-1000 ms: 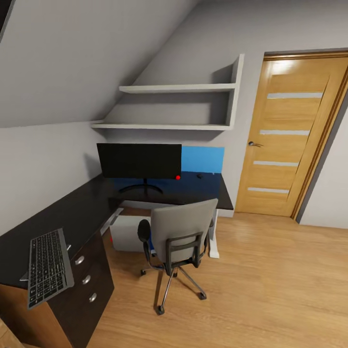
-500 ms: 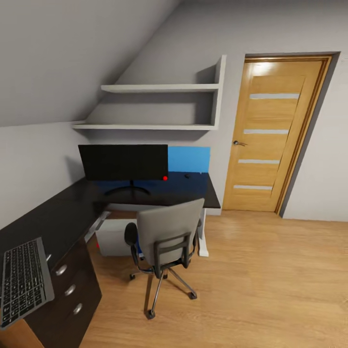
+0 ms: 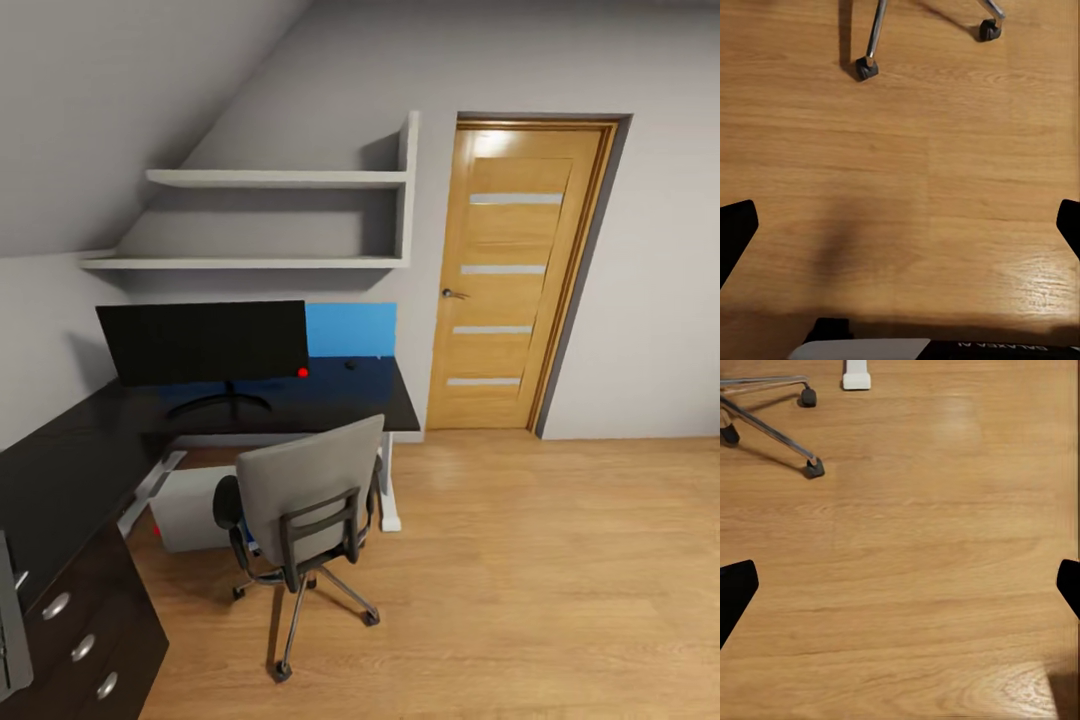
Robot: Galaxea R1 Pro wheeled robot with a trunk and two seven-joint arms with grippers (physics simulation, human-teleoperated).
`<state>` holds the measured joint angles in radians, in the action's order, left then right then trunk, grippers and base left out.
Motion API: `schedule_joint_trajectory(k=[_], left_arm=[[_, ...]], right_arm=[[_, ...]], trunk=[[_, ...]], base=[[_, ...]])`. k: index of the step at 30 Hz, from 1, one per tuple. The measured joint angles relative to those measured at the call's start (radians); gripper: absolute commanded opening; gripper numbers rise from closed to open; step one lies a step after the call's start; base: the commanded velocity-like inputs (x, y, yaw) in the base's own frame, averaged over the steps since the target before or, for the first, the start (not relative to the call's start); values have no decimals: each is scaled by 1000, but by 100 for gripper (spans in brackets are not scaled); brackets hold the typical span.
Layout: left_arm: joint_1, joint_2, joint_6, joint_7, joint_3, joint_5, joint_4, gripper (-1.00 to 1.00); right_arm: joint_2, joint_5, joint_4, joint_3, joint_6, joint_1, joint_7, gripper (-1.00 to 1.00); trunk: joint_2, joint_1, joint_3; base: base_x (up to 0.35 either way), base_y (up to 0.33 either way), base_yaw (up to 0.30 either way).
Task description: In the bedroom, organize the workspace by keeping the computer under the desk, ensuring the monitor is on the desk, placing the keyboard on the desk next to the monitor, placing the mouse on the desk next to the keyboard, moving the folder from the swivel chair onto the desk next to the mouse, stacking the notebook on top of the folder with the pen on top of the notebook, and positioning the swivel chair next to the desk.
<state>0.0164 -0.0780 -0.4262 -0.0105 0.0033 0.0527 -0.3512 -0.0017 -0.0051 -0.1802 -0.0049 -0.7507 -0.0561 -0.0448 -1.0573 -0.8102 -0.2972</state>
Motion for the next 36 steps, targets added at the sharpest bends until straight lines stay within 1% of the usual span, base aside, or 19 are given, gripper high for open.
schedule_joint_trajectory(k=[11,18,25,36], left_arm=[[0,0,1,2,0,-2,2,100],[0,0,-2,2,-1,-3,30,100],[0,-1,-2,2,-3,-4,36,100],[0,-2,-2,3,-5,-5,38,100]], right_arm=[[-1,-2,-2,0,0,0,-4,100],[-1,-2,-2,0,-1,0,-4,100],[-1,-1,-3,0,-4,0,-5,100],[-3,1,-3,0,-8,0,-3,100]], trunk=[[0,0,-16],[0,0,-25],[0,0,-27],[0,0,-28]], base=[[0,0,-106],[36,-18,-178],[236,-147,-268],[272,-210,-297]])
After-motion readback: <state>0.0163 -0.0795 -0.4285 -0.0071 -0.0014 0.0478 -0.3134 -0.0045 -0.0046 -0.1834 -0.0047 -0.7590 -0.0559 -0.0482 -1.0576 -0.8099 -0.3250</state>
